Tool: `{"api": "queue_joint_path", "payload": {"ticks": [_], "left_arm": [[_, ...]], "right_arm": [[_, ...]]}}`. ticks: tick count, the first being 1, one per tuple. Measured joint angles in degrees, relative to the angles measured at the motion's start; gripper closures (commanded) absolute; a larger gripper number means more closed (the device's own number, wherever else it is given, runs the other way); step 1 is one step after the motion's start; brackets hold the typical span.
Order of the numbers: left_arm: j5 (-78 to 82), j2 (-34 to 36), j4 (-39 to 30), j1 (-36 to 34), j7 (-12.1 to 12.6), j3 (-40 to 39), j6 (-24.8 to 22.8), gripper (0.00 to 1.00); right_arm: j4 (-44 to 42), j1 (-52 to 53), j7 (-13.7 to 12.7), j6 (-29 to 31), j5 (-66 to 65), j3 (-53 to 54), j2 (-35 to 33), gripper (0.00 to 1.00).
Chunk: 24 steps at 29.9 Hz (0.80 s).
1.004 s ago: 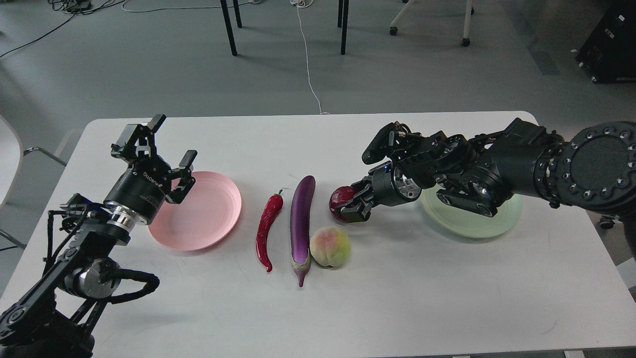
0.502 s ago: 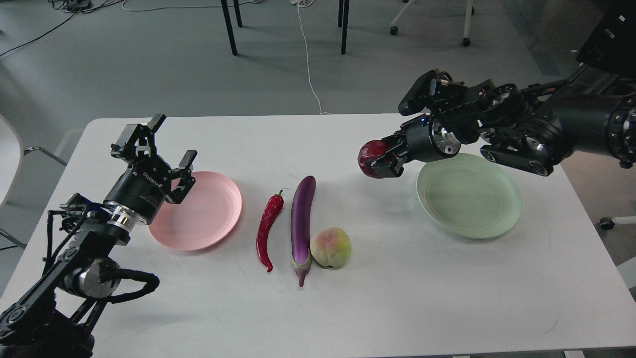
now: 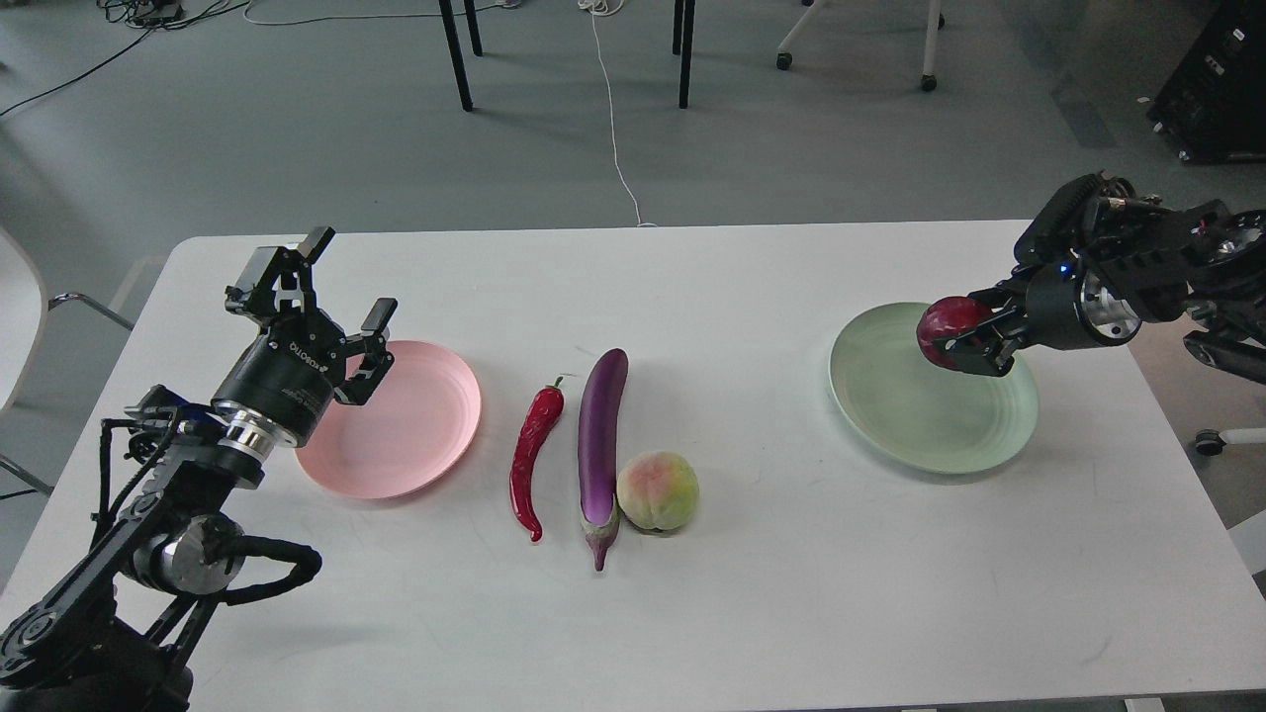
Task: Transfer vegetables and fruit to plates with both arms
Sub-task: 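Carry the pomegranate onto the green plate and release it, then reach the right gripper down and grasp the peach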
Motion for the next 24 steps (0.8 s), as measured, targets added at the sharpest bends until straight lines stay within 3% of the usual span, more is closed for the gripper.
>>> {"api": "queue_joint_path", "payload": {"ticks": [5, 7, 10, 20, 24], "left_arm": [[0.0, 0.0, 0.0, 0.0, 0.0, 0.0, 0.0, 0.02], [0.0, 0.0, 0.0, 0.0, 0.0, 0.0, 0.0, 0.02], [0.0, 0.0, 0.0, 0.0, 0.0, 0.0, 0.0, 0.02], [0.0, 0.1, 0.0, 0.0, 0.0, 0.0, -0.1, 0.02], [0.0, 0.1, 0.0, 0.0, 0.0, 0.0, -0.1, 0.02]], "right_arm": [[-3.8, -2.7, 0.0, -0.3, 0.1, 0.2, 1.9, 0.37], [-4.3, -3.2, 0.0, -0.4, 0.1, 0.3, 2.2, 0.22], [-5.4, -3.8, 0.0, -1.0, 0.3, 0.5, 2.7, 0.07], [-4.9, -2.7, 0.0, -2.3, 0.9, 0.8, 2.6, 0.03], [1.9, 2.7, 0.0, -2.3, 1.9, 2.8, 2.5, 0.03]]}}
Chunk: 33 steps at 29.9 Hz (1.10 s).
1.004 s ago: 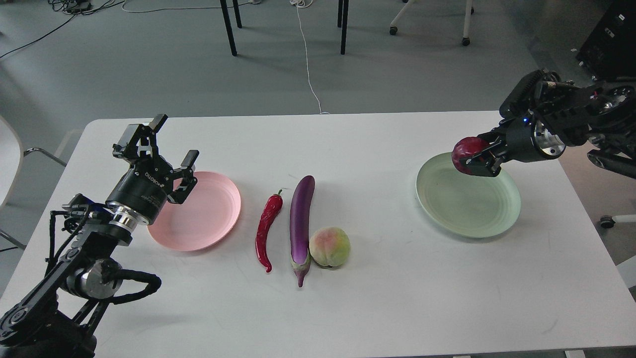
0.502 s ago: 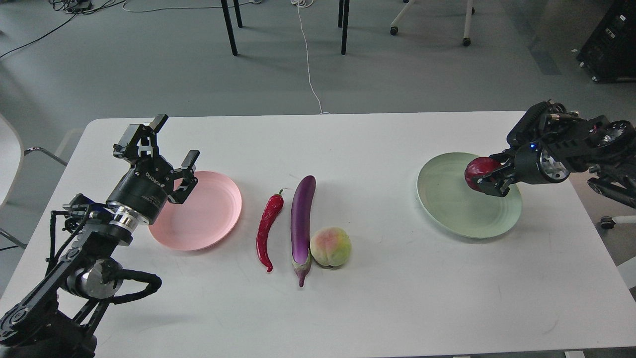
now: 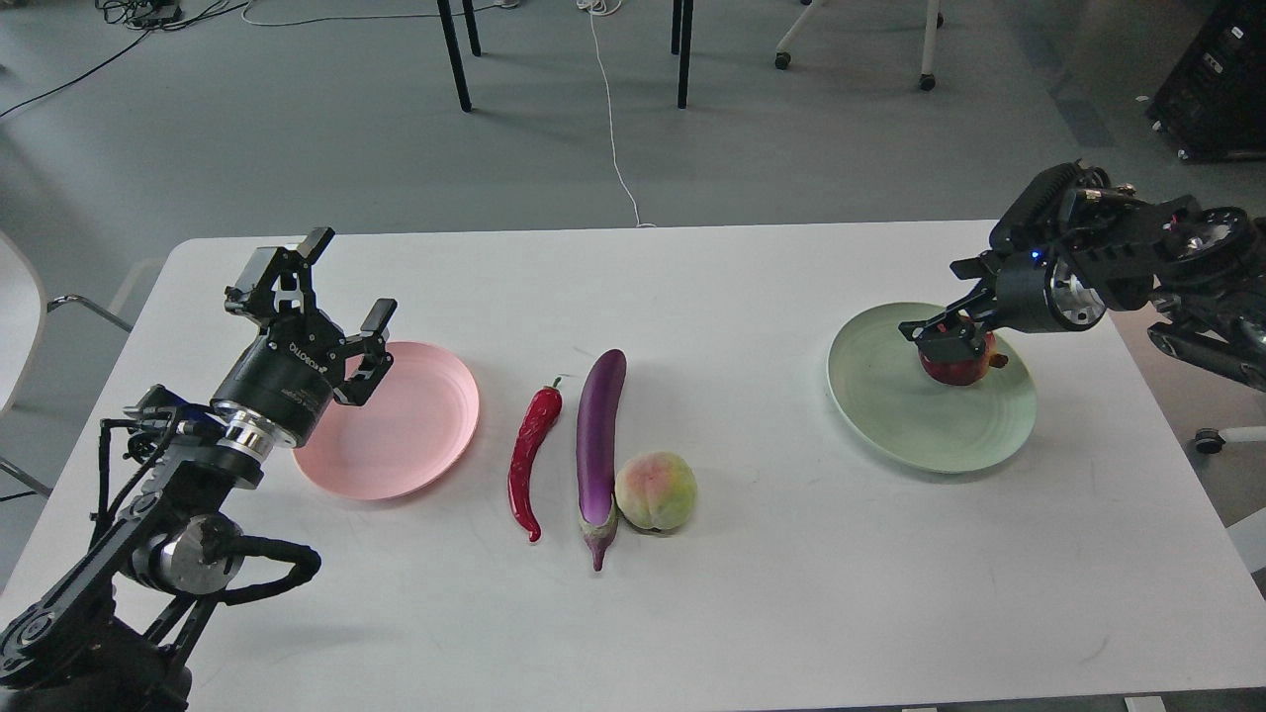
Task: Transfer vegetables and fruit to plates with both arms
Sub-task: 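Reach the right gripper down and grasp the peach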
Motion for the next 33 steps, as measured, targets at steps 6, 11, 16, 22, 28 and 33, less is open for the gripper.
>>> {"api": "queue_joint_path", "payload": {"ticks": [6, 11, 16, 22, 28, 33], "left_arm": [[0.0, -0.1, 0.0, 0.0, 0.0, 0.0, 0.0, 0.02], [0.1, -0.1, -0.2, 0.5, 0.0, -0.1, 0.1, 0.02], [0.1, 0.0, -0.8, 1.0, 0.0, -0.2, 0.4, 0.02], [0.1, 0.0, -0.9, 1.2, 0.0, -0.8, 0.5, 0.02], [0.1, 0.0, -0.9, 1.7, 0.0, -1.1, 0.5, 0.02], [0.1, 0.0, -0.9, 2.5, 0.0, -1.7, 0.5, 0.02]], "right_arm": [[15.5, 9.1, 0.0, 0.3, 8.1, 2.5, 3.6, 0.03], [20.4, 11.3, 0.0, 0.3, 13.5, 2.1, 12.5, 0.03], [20.0, 10.9, 0.0, 0.2, 14.2, -1.2, 21.4, 0.03], [17.8, 9.4, 0.0, 0.1, 14.2, -4.2, 26.6, 0.03], [15.0, 6.4, 0.0, -0.8, 14.2, -4.5, 27.0, 0.03], [13.5, 5.5, 0.0, -1.2, 14.2, -4.6, 27.1, 0.03]]}}
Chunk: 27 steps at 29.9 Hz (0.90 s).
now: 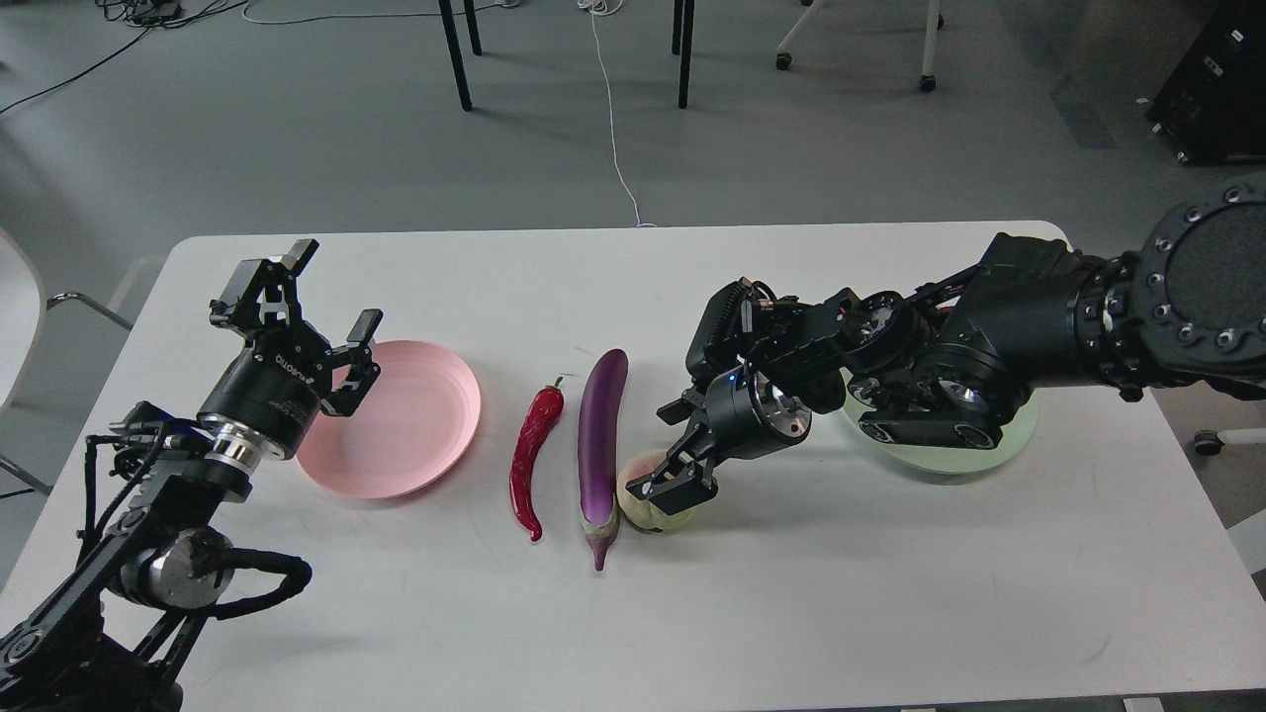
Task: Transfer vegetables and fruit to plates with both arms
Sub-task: 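Reach the right gripper down and grasp the peach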
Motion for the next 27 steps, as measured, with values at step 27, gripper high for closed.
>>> {"api": "queue_joint_path", "payload": {"ticks": [27], "left_arm": [[0.0, 0.1, 0.0, 0.2, 0.0, -0.1, -0.1, 0.02]], "right_arm": [[0.5, -1.5, 0.0, -0.2, 0.1, -1.5, 0.0, 0.04]]}}
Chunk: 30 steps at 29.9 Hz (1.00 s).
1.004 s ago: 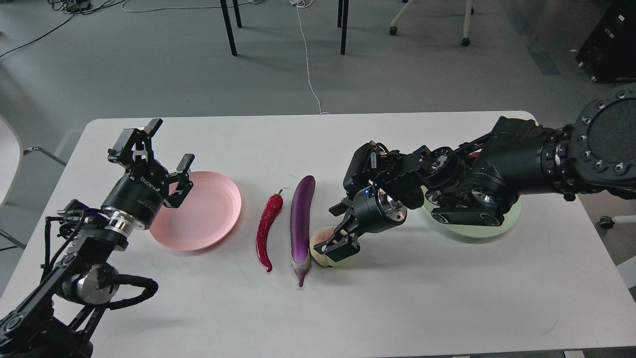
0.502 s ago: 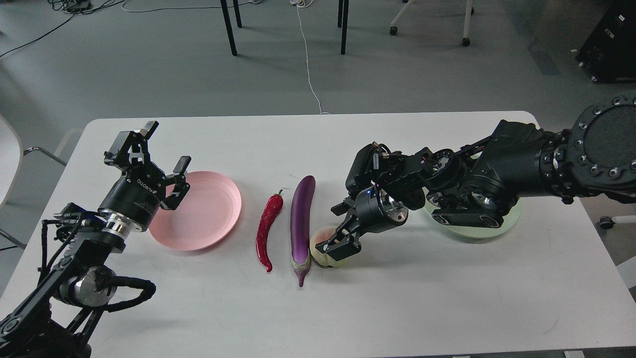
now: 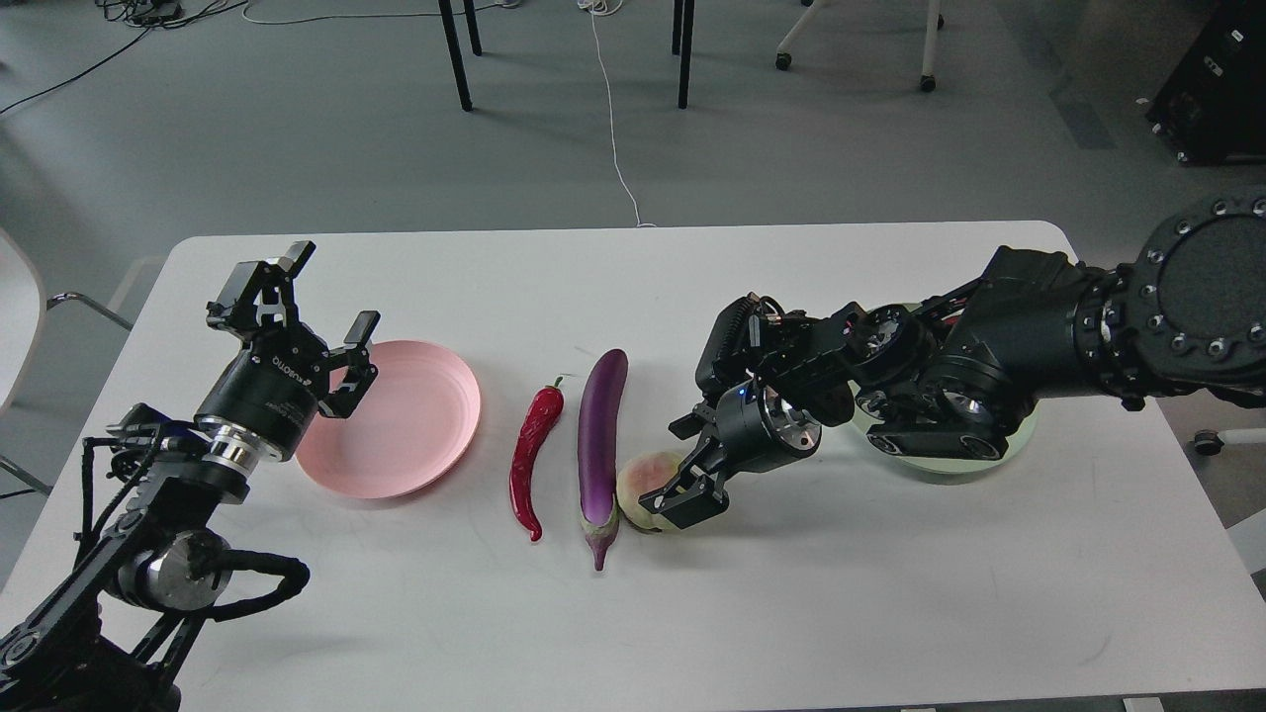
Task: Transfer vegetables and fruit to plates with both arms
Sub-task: 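Reach the right gripper down and grasp the peach, then carry the peach onto the green plate and release it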
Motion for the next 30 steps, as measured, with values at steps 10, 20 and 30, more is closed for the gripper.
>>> {"api": "queue_joint_path", "payload": {"ticks": [10, 20, 30], "left_arm": [[0.0, 0.0, 0.0, 0.1, 0.0, -0.1, 0.0, 0.02], [0.0, 0.1, 0.0, 0.3, 0.0, -0.2, 0.0, 0.02], [0.0, 0.1, -0.1, 0.3, 0.0, -0.2, 0.0, 0.02]], "right_arm": [[0.3, -0.8, 0.0, -0.9, 0.0, 0.3, 0.0, 0.08], [0.2, -1.4, 0.0, -2.0, 0.0, 0.0, 0.0, 0.51], [1.9, 2.2, 0.0, -2.6, -0.3, -0.2, 0.0, 0.54]]}}
